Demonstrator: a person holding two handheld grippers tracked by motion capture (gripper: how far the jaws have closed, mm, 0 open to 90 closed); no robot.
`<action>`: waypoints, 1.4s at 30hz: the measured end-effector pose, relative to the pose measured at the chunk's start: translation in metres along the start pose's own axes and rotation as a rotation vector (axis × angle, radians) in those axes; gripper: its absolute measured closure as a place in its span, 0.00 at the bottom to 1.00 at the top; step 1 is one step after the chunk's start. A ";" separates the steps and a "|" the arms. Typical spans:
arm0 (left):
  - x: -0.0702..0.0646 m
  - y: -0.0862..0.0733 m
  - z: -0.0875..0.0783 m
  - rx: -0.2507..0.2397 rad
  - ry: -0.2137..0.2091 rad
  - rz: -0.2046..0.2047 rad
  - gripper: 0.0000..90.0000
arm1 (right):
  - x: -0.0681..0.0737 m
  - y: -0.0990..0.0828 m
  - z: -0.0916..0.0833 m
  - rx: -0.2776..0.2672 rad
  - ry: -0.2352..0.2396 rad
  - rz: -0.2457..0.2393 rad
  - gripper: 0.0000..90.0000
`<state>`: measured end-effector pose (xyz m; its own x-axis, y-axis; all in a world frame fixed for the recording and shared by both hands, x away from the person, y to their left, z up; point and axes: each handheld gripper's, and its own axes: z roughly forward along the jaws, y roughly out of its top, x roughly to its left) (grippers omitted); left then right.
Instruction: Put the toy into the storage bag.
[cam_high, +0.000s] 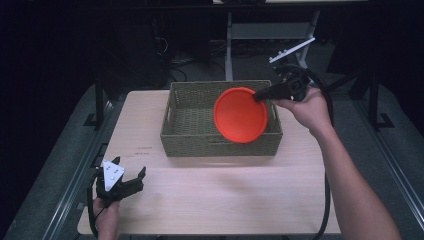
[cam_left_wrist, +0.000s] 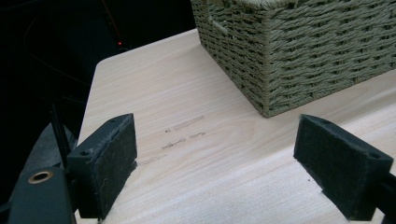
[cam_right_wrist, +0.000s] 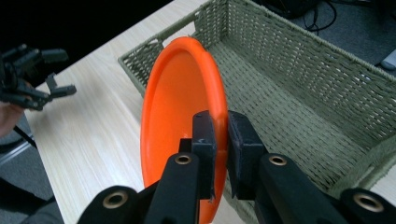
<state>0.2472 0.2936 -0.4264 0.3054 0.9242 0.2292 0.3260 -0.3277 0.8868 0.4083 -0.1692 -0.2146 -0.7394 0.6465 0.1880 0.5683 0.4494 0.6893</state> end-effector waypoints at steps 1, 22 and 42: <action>0.000 0.000 0.000 0.000 -0.001 0.000 0.14 | -0.002 0.003 0.002 -0.002 -0.006 0.003 0.92; 0.000 0.000 0.000 -0.004 -0.005 -0.004 0.14 | -0.024 0.016 0.012 -0.016 -0.050 0.064 0.92; -0.001 0.000 0.001 -0.013 -0.009 -0.007 0.14 | -0.045 0.020 0.034 -0.014 -0.117 0.130 0.91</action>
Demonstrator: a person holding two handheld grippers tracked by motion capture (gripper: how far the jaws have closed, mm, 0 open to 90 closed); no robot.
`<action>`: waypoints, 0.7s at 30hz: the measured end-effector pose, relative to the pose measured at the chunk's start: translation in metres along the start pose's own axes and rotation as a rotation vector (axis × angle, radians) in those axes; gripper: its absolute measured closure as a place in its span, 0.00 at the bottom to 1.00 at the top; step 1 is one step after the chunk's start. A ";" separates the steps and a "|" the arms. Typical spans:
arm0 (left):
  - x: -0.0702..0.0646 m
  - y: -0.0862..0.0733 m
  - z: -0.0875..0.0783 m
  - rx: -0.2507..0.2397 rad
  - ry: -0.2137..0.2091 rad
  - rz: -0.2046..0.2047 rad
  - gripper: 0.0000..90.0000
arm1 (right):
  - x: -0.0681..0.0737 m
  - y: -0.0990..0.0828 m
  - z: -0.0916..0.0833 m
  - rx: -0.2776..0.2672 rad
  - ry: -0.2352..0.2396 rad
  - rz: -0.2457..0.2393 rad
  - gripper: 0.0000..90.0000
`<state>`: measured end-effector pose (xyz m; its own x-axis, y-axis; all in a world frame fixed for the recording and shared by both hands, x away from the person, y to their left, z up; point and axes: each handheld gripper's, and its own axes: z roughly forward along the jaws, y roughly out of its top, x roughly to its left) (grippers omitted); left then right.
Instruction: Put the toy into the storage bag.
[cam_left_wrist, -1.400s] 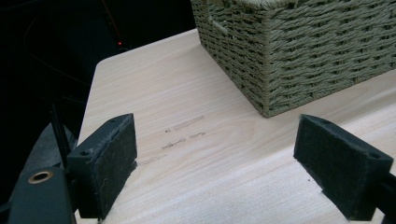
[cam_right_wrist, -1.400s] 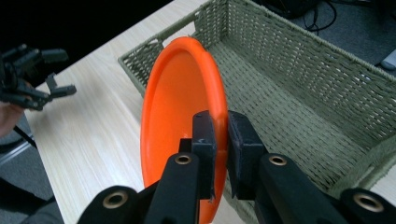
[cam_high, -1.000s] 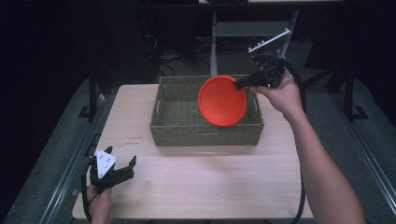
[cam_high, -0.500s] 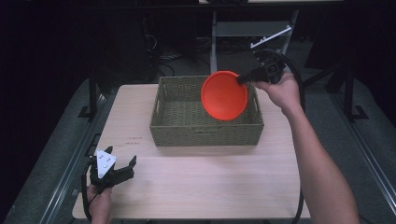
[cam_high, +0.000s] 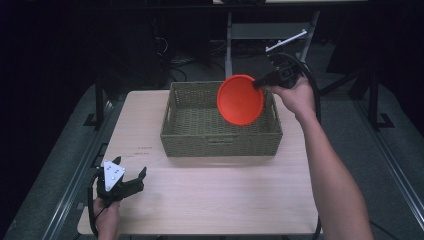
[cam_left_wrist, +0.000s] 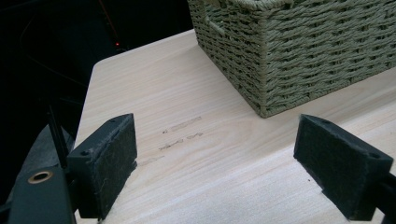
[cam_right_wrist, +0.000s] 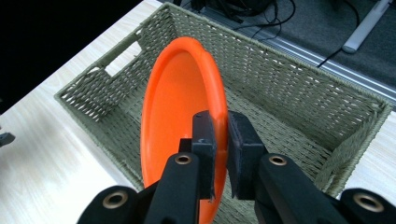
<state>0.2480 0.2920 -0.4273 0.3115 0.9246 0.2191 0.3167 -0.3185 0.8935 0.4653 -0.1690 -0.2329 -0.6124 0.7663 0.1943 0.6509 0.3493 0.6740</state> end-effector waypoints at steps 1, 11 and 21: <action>0.000 0.000 0.000 0.001 -0.001 0.001 0.14 | -0.001 0.000 0.002 0.001 -0.005 0.004 0.92; 0.000 0.000 0.000 0.002 -0.003 0.000 0.14 | -0.003 0.002 0.016 0.019 -0.026 0.012 0.91; 0.000 0.000 0.000 0.005 -0.003 0.007 0.14 | -0.009 -0.002 0.026 0.022 -0.045 0.034 0.91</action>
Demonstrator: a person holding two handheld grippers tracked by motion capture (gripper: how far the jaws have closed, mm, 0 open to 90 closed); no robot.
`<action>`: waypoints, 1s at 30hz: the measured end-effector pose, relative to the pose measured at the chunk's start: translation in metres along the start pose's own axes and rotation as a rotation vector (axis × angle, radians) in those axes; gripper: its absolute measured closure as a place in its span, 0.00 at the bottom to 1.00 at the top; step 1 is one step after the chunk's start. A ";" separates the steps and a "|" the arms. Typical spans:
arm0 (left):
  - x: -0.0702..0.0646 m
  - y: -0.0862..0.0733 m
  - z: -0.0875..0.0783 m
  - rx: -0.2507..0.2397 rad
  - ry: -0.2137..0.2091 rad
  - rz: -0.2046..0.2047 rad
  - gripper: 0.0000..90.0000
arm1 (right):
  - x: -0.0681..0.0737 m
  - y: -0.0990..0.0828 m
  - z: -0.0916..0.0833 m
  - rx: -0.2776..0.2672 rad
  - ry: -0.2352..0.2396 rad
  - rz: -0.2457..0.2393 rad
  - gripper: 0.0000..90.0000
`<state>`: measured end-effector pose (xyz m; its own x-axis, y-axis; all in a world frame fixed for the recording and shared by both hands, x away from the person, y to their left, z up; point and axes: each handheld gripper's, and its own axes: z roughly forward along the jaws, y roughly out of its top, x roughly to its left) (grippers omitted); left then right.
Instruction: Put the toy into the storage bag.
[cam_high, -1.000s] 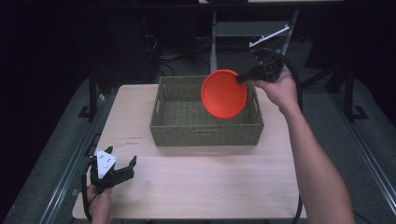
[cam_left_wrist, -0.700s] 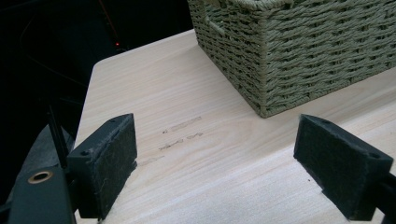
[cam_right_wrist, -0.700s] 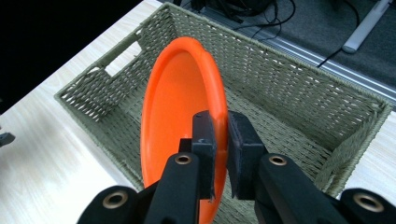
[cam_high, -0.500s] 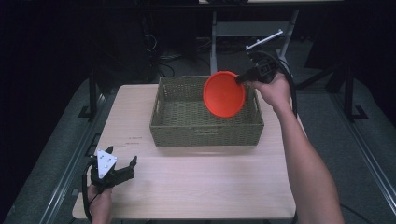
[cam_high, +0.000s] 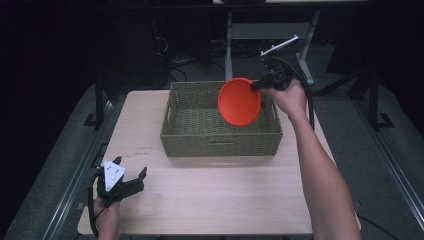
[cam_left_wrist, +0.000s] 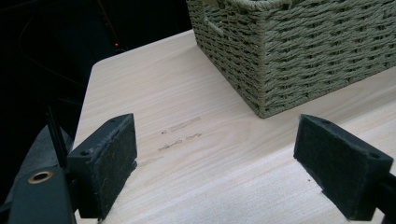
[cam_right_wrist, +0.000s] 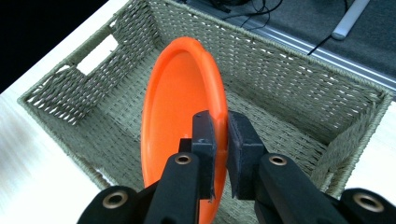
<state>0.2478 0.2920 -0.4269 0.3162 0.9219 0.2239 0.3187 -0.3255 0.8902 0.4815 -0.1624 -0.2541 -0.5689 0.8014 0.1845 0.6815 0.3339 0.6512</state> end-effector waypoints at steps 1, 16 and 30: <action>0.000 0.000 0.000 0.000 0.000 0.000 0.14 | 0.000 0.000 0.000 0.000 0.000 0.000 0.91; 0.000 0.000 0.000 -0.002 -0.001 -0.001 0.14 | -0.007 -0.009 0.018 0.017 -0.019 0.026 0.91; 0.000 0.000 0.000 0.002 -0.002 0.003 0.14 | -0.017 -0.020 0.029 0.031 -0.032 0.051 0.91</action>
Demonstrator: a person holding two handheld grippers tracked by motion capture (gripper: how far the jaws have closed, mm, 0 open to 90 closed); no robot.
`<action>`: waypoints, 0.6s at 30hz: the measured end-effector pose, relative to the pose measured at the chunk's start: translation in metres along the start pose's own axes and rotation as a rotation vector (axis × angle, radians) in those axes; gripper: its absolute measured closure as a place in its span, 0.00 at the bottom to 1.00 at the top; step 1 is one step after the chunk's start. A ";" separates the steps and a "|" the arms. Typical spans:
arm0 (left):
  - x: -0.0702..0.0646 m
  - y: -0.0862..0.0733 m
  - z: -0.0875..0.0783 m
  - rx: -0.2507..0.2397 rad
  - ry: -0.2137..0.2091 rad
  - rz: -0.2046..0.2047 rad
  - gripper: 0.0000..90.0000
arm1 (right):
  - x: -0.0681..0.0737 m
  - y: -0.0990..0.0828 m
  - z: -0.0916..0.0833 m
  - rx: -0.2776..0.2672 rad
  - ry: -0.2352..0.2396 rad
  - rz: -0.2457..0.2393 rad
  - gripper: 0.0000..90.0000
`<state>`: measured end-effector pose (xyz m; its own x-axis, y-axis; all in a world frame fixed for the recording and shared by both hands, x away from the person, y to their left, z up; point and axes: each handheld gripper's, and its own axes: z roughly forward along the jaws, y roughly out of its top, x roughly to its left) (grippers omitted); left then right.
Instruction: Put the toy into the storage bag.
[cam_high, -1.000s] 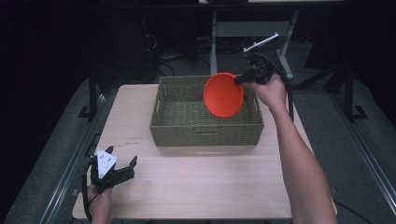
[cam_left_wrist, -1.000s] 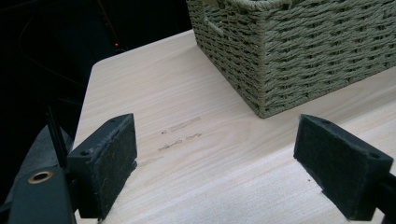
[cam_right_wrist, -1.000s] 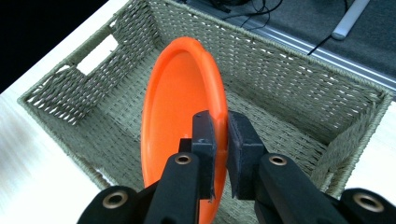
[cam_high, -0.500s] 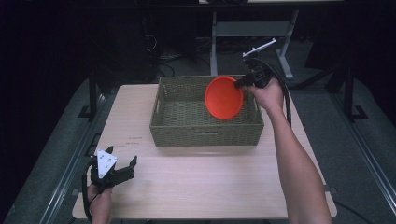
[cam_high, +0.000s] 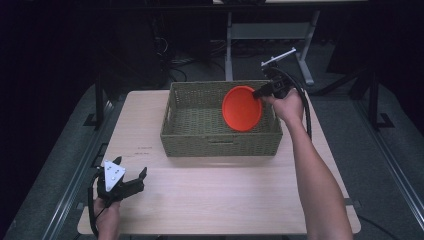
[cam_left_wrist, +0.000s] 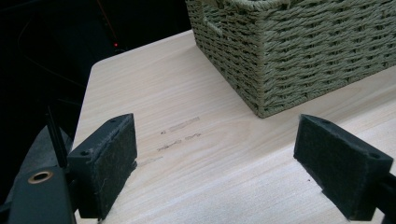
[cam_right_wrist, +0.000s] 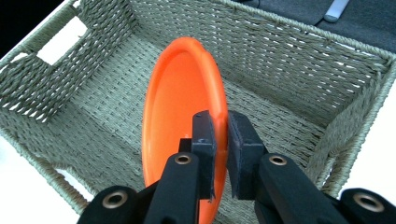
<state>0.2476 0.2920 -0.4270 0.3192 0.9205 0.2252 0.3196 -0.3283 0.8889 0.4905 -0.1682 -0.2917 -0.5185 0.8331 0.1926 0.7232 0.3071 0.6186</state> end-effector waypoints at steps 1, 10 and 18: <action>0.000 0.000 0.000 -0.001 -0.001 0.000 0.14 | -0.001 -0.001 0.001 0.001 -0.001 0.002 0.91; 0.000 0.000 0.000 -0.001 -0.001 0.001 0.14 | -0.003 -0.008 0.013 0.030 -0.034 0.014 0.91; 0.000 0.000 0.000 -0.002 -0.003 0.004 0.14 | -0.001 -0.011 0.023 0.041 -0.030 0.018 0.91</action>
<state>0.2478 0.2920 -0.4269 0.3228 0.9187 0.2277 0.3165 -0.3315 0.8888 0.4940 -0.1615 -0.3161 -0.4918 0.8520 0.1797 0.7506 0.3102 0.5834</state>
